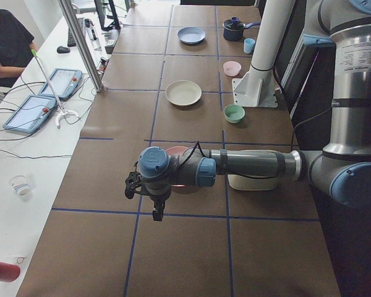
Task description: Stack three plates with pink and blue
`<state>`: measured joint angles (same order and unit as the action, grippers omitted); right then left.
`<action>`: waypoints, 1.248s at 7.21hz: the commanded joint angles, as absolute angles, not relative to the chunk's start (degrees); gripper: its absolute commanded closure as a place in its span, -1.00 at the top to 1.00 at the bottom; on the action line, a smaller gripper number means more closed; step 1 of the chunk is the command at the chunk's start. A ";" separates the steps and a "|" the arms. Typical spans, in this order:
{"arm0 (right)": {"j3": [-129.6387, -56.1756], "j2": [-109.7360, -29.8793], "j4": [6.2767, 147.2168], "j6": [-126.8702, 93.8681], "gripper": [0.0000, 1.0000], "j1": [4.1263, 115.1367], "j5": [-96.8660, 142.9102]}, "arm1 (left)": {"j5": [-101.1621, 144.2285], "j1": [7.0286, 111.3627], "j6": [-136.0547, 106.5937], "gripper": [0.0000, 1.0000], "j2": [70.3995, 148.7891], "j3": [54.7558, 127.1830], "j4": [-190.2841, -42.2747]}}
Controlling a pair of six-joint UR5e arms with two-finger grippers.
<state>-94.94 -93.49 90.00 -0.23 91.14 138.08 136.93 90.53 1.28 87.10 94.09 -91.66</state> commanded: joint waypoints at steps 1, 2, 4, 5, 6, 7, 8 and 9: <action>-95.10 -93.34 89.91 -0.26 1.00 91.14 138.16 | 137.02 90.44 1.32 1.00 87.36 94.39 -91.84; -95.36 -93.08 89.74 -0.26 1.00 91.14 138.08 | 137.20 90.44 0.62 1.00 87.45 94.92 -91.85; -95.71 -92.99 89.65 -0.35 1.00 91.14 138.16 | 137.37 88.43 -8.38 1.00 87.02 95.71 -97.69; -96.15 -92.99 89.74 -0.44 1.00 91.14 138.16 | 137.37 85.72 -14.70 1.00 84.92 95.63 -104.17; -96.33 -92.99 89.65 -0.44 1.00 91.14 138.16 | 137.29 82.13 -22.51 1.00 82.73 95.54 -112.42; -96.33 -92.99 89.65 -0.35 1.00 91.14 138.08 | 137.20 78.52 -31.46 1.00 81.23 95.36 -120.94; -96.33 -92.99 89.65 -0.35 1.00 91.14 138.08 | 137.02 75.70 -38.25 1.00 80.25 95.10 -126.25; -96.33 -92.99 89.74 -0.35 1.00 91.14 138.16 | 136.06 70.98 -43.02 1.00 80.16 94.66 -128.82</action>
